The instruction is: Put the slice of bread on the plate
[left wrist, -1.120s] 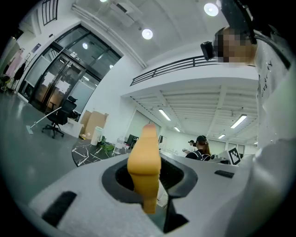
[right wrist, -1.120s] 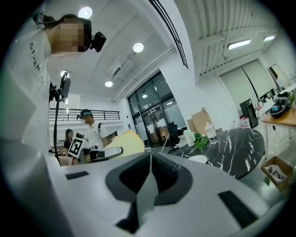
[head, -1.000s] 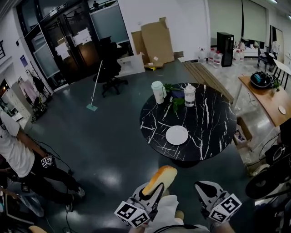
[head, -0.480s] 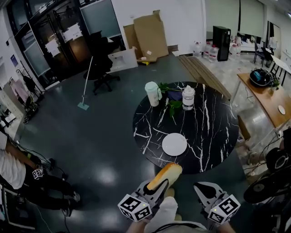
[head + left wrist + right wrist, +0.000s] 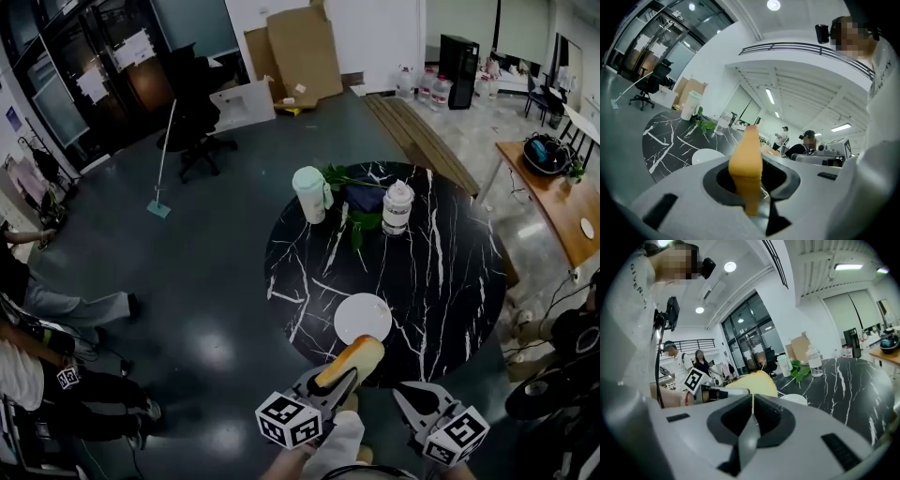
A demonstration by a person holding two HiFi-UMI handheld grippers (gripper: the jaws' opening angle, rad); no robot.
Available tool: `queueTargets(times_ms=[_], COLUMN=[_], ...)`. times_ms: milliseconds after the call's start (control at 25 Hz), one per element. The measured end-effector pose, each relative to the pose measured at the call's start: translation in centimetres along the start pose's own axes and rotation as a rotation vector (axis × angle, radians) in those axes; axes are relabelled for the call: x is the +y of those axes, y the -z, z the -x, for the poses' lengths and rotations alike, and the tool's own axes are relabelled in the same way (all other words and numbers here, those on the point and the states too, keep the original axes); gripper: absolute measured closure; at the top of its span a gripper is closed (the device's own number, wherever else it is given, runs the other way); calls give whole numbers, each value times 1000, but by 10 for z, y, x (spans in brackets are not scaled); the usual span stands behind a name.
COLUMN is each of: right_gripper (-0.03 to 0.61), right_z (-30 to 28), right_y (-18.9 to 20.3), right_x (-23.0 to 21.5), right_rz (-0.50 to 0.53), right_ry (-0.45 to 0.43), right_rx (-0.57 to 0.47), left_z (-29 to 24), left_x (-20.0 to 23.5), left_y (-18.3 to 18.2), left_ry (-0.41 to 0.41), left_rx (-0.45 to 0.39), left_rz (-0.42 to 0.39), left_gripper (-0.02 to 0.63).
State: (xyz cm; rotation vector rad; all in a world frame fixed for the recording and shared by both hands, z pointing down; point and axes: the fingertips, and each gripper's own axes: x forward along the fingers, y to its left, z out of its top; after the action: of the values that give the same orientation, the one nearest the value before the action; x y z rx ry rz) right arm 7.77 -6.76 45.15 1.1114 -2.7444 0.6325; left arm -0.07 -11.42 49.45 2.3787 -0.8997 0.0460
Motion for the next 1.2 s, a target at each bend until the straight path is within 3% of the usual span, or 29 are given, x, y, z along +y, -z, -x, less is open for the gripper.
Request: queueTargets(times_ms=[240,840,1040,1200], right_gripper=[566,566,566,566], right_z=[-34,-63,-66,-67], right_y=[-3,10,11,11], right_x=[-23,-63,-68,-74], right_rz=[-16,-90,-106,-119], right_ry=[0,43,52,56], right_rx=[16,59,67,64], left_z=[-36,-103,-111,-116], left_x=[39,91,97,101], left_y=[8,17,21,22], left_ry=[-36,-34,-46,-55], left_rx=[86,258,313,344], left_rz=[30,185,196,146], left_gripper=[528,526,525,510])
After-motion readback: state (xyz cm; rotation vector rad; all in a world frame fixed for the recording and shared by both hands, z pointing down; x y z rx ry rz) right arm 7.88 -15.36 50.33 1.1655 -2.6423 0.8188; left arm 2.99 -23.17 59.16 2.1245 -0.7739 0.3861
